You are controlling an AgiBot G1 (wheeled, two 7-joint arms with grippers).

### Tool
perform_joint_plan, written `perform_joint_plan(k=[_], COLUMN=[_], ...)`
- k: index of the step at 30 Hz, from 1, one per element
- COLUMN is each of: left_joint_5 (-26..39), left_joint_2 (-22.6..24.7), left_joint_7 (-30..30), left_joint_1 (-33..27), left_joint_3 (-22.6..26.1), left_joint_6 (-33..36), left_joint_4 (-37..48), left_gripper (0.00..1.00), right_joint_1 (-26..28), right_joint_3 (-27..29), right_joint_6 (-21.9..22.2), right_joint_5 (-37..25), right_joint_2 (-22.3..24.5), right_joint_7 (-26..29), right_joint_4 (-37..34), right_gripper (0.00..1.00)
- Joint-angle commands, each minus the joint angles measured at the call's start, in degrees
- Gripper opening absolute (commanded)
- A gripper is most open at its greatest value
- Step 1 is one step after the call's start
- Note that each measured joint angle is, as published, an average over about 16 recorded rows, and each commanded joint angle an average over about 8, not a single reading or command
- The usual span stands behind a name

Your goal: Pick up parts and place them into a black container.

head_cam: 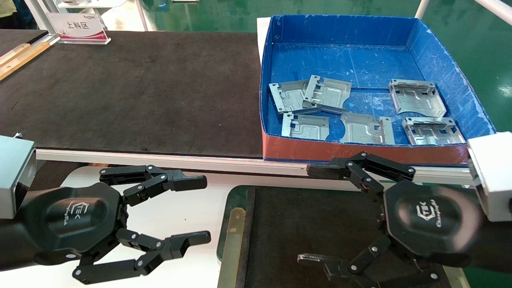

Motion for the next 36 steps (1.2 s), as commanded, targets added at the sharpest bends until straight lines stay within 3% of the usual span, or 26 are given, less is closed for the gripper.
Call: perform_joint_plan(k=[1, 6, 17, 29, 36], left_joint_5=[0.0, 0.0, 0.0, 0.0, 0.0], left_joint_2=[0.0, 0.0, 0.0, 0.0, 0.0], left_joint_7=[0.0, 0.0, 0.0, 0.0, 0.0], left_joint_1=[0.0, 0.0, 0.0, 0.0, 0.0], left_joint_3=[0.0, 0.0, 0.0, 0.0, 0.0], left_joint_6=[0.0, 0.0, 0.0, 0.0, 0.0], left_joint_4=[0.0, 0.0, 0.0, 0.0, 0.0], left_gripper=[1.0, 1.0, 1.0, 1.0, 1.0], right_joint_1=[0.0, -0.2, 2.2, 11.1, 16.6], right_joint_3=[0.0, 0.7, 3.1, 3.5, 2.0], right_joint_6=[-0.3, 3.5, 21.1, 35.3, 40.6], right_joint_5=[0.0, -0.4, -5.2, -9.4, -12.5], right_joint_2=[0.1, -0.7, -5.1, -10.9, -14.6], right_joint_7=[0.1, -0.4, -3.8, -4.6, -5.4], right_joint_4=[0.1, -1.4, -9.3, -24.8, -35.3], right_gripper=[1.0, 1.0, 1.0, 1.0, 1.0])
